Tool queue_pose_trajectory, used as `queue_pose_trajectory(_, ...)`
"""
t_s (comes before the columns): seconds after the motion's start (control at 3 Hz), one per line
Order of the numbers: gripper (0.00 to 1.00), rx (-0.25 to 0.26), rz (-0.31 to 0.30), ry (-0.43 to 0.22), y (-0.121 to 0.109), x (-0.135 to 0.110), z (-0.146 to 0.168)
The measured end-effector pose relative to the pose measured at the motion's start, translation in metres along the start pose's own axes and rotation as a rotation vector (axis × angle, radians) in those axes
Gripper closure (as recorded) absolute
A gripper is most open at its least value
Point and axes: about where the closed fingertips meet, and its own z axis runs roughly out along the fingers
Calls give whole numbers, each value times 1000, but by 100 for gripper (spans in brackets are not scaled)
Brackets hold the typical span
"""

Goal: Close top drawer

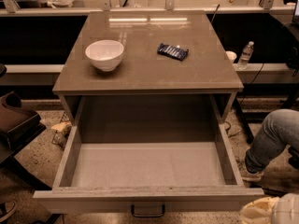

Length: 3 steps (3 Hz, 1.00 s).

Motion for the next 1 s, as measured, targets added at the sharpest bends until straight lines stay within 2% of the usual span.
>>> queue_pose_trajectory(0.33,100,-53,7,-97,17,-1,42)
queue_pose_trajectory(0.67,100,-109,-48,-204,18,-22,90)
queue_pose_trajectory(1.0,100,-134,-98,-252,12,-44,116)
